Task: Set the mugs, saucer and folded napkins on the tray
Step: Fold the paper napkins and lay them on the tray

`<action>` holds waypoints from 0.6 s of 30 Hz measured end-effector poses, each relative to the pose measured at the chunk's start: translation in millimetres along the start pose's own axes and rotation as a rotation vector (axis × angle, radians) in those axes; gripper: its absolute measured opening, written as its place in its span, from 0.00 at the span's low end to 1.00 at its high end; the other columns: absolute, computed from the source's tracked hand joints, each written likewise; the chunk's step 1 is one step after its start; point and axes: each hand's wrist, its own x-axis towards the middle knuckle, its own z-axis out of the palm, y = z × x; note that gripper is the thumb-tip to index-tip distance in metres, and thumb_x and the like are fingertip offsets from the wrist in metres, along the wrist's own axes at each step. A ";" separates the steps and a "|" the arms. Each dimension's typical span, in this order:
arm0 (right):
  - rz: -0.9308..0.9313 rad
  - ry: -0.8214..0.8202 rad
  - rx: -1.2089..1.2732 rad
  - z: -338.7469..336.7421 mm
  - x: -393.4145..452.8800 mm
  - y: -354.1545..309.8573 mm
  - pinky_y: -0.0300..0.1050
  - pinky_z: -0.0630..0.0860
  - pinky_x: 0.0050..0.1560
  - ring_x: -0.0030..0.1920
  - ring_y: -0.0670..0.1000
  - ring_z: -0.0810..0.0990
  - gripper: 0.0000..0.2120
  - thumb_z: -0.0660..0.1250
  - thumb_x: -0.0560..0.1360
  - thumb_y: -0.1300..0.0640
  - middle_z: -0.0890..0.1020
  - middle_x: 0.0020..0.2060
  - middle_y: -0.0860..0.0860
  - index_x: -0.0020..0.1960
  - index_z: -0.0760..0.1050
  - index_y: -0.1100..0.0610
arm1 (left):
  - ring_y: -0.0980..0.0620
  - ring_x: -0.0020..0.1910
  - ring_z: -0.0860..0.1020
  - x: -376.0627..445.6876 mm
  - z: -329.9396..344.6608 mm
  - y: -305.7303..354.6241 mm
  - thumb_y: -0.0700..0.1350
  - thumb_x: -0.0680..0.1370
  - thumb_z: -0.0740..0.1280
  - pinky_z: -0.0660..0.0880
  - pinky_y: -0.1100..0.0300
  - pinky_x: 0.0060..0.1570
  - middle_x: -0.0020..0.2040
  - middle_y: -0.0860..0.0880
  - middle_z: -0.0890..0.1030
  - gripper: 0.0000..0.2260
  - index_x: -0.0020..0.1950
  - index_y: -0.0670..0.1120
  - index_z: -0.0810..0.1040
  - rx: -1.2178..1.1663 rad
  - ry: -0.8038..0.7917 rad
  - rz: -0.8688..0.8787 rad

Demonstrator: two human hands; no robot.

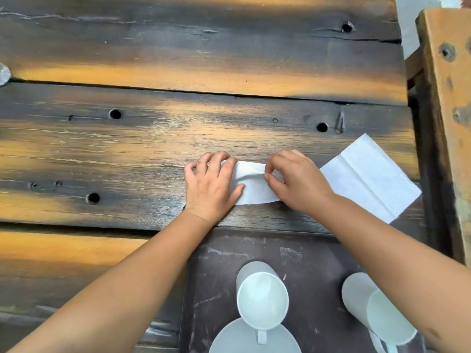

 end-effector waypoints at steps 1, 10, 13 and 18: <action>0.002 0.004 0.011 -0.2 -1.2 -0.4 0.55 0.71 0.56 0.53 0.55 0.74 0.03 0.66 0.75 0.55 0.80 0.47 0.49 0.46 0.76 0.54 | 0.43 0.55 0.75 1.4 -2.3 0.0 0.56 0.70 0.69 0.64 0.47 0.50 0.55 0.49 0.79 0.19 0.56 0.48 0.77 0.024 0.027 0.001; -0.025 -0.018 -0.067 1.5 -16.2 3.6 0.53 0.71 0.52 0.51 0.55 0.74 0.02 0.65 0.75 0.56 0.80 0.46 0.48 0.46 0.75 0.54 | 0.46 0.35 0.74 -12.8 -16.0 -19.4 0.41 0.72 0.64 0.60 0.53 0.38 0.34 0.53 0.80 0.06 0.43 0.48 0.81 0.048 0.186 0.112; -0.049 -0.048 -0.167 6.1 -23.7 6.9 0.51 0.70 0.50 0.52 0.56 0.74 0.03 0.64 0.75 0.55 0.80 0.47 0.49 0.46 0.75 0.55 | 0.47 0.37 0.76 -22.3 -15.7 -22.0 0.44 0.74 0.62 0.61 0.52 0.38 0.35 0.54 0.81 0.08 0.42 0.49 0.81 0.028 0.141 0.179; -0.066 -0.072 -0.209 12.5 -35.6 12.2 0.52 0.71 0.51 0.50 0.56 0.75 0.03 0.65 0.74 0.56 0.80 0.48 0.49 0.45 0.76 0.55 | 0.46 0.46 0.78 -40.3 -14.7 -25.9 0.48 0.76 0.61 0.65 0.50 0.46 0.48 0.54 0.83 0.10 0.48 0.50 0.82 0.003 -0.034 0.264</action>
